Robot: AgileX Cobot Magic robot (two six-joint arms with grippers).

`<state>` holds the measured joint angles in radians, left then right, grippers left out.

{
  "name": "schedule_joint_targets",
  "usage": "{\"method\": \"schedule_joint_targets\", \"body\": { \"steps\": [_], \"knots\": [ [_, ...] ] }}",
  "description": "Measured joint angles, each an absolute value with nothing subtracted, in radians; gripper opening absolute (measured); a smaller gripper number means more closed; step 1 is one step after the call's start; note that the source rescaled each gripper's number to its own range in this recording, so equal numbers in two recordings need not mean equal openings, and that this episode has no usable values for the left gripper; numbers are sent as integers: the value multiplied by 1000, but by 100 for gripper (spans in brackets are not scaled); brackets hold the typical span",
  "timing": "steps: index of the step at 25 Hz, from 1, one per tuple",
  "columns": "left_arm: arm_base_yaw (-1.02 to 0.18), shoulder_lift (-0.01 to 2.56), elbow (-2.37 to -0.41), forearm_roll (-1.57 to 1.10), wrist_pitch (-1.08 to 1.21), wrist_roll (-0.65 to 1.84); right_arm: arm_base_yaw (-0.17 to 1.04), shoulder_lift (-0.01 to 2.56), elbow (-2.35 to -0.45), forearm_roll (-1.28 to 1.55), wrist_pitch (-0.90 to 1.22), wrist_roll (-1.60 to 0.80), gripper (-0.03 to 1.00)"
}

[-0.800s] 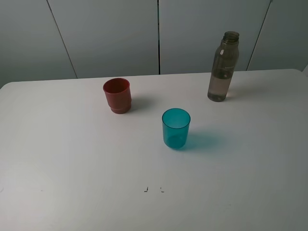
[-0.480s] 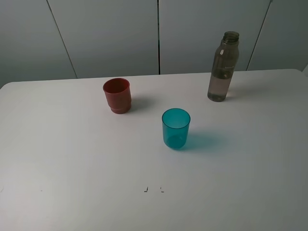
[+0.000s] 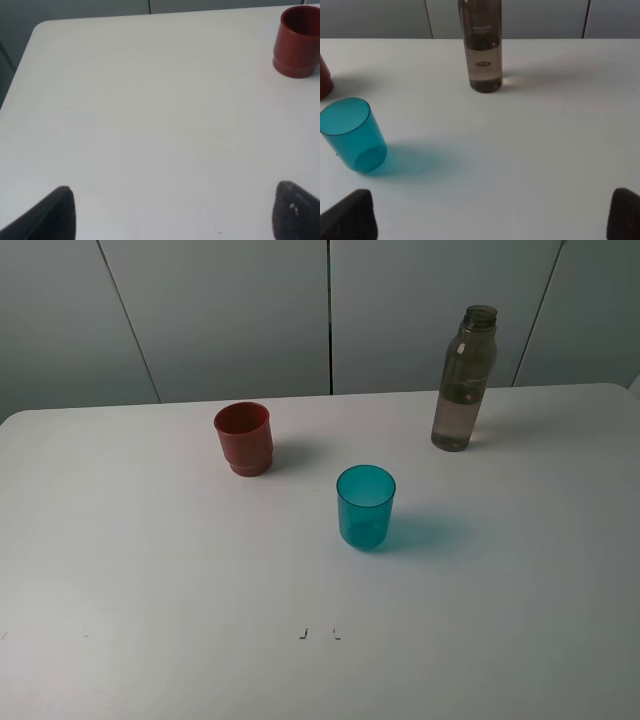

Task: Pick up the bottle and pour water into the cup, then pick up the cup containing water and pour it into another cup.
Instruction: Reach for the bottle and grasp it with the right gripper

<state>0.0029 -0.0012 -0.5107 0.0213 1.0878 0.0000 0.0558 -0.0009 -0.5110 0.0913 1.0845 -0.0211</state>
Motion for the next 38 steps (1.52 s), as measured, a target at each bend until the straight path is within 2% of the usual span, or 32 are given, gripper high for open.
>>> {"method": "schedule_joint_targets", "body": {
  "steps": [38],
  "knots": [
    [3,-1,-511,21,1088,7,56,-1,-511,110,1084,-21,100]
  ]
}}
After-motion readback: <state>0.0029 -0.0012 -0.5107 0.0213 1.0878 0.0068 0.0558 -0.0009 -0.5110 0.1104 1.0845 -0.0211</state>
